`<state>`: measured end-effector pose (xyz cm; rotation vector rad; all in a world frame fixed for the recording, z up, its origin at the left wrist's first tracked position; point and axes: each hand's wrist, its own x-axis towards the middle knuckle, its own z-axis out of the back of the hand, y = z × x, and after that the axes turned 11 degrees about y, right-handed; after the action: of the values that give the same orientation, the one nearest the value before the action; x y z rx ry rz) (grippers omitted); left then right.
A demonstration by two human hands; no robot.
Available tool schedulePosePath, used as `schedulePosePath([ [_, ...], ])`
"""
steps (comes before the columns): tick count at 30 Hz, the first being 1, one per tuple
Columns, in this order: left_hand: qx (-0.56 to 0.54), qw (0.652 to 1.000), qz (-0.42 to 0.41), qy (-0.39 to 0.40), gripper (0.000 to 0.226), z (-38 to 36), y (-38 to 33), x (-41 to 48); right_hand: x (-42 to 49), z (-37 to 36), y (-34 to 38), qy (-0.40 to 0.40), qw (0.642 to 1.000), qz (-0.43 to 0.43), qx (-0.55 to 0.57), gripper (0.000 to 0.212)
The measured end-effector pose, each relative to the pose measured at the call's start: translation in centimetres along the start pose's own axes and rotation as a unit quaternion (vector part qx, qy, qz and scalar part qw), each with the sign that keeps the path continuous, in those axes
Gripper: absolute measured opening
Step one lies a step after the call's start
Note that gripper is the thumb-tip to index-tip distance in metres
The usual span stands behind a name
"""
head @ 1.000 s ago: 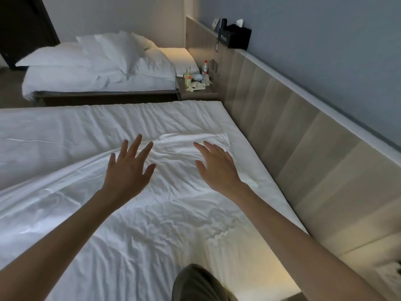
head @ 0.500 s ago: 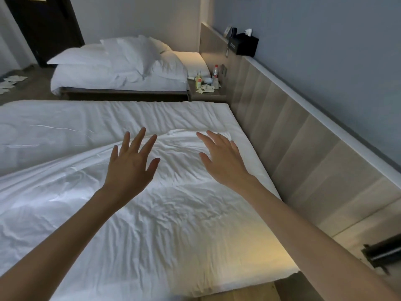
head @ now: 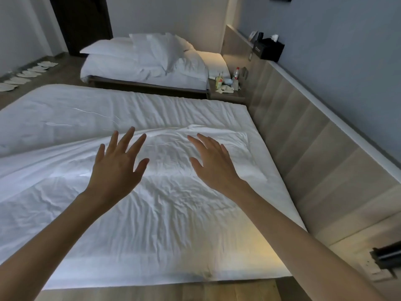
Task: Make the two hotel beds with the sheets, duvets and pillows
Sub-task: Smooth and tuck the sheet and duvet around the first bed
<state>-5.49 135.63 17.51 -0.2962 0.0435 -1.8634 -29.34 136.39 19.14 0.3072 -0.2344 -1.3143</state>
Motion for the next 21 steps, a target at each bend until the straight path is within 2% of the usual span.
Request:
schedulePosePath([
  [6,0.013,1.0,0.006,-0.004,0.06,2.3,11.5,-3.3,4.3,-4.6,10.8,-0.007,1.0,0.028,-0.007,0.055],
  [13,0.018,0.999,0.031,0.026,0.061,6.1,27.4,-7.7,9.3,-11.0,25.0,-0.004,1.0,0.019,0.017,0.056],
  [21,0.013,0.997,0.062,0.032,0.06,9.0,42.6,-10.1,17.4,-16.2,37.3,0.0,0.999,0.039,0.026,0.055],
])
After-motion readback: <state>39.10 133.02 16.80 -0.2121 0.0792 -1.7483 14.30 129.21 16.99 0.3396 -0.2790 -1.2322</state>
